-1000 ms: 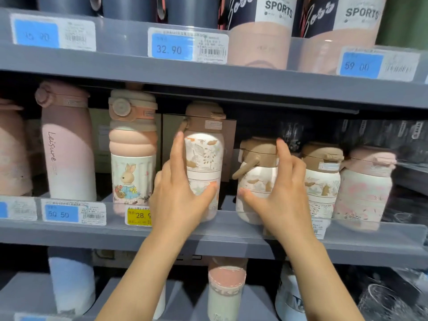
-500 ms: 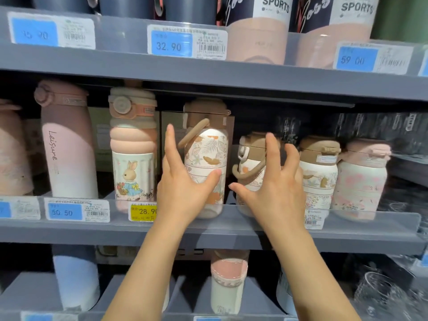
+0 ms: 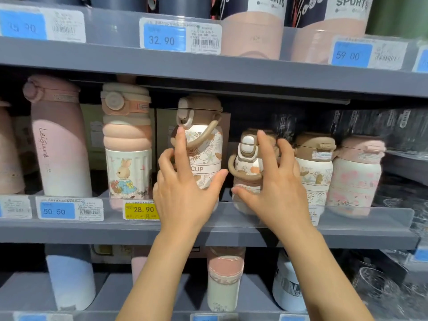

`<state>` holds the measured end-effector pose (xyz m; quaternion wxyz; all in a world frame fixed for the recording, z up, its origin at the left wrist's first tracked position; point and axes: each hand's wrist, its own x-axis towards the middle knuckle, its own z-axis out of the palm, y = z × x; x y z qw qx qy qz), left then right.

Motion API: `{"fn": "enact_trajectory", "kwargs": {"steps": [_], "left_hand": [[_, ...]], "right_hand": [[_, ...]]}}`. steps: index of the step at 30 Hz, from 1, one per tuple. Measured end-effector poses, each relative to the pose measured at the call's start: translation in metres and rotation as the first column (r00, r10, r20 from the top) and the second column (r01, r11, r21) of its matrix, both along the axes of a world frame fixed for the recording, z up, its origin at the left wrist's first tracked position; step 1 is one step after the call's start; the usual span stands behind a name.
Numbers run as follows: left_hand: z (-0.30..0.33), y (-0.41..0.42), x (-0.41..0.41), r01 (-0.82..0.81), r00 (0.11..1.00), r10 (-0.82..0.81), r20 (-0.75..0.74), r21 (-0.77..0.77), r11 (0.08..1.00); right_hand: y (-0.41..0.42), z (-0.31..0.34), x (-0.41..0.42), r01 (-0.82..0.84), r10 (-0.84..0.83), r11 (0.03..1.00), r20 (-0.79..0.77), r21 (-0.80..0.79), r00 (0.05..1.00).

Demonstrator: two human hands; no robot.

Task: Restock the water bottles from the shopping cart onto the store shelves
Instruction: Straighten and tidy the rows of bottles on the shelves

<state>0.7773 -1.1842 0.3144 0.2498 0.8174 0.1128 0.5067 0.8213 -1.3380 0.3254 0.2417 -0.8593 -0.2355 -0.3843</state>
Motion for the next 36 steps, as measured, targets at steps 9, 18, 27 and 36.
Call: {"fn": "enact_trajectory", "kwargs": {"steps": [9,18,27,36], "left_hand": [[-0.008,-0.004,0.001,-0.074,0.996,0.072,0.052,0.038,0.997],[-0.01,-0.01,0.006,-0.141,0.989,0.139,0.054,0.036,0.989],[0.0,-0.001,-0.002,0.043,0.998,-0.038,-0.056,0.085,0.995],[-0.003,-0.002,0.006,-0.056,0.996,0.062,-0.058,0.099,0.994]], "right_hand": [[-0.018,0.012,0.012,-0.134,0.139,0.99,-0.188,0.041,0.972],[-0.022,0.023,0.011,-0.057,0.037,0.988,-0.14,-0.143,0.989],[-0.028,0.035,0.011,0.002,-0.023,0.94,-0.057,-0.342,0.998],[-0.031,0.039,0.017,0.055,-0.057,0.924,0.006,-0.378,0.998]]}}
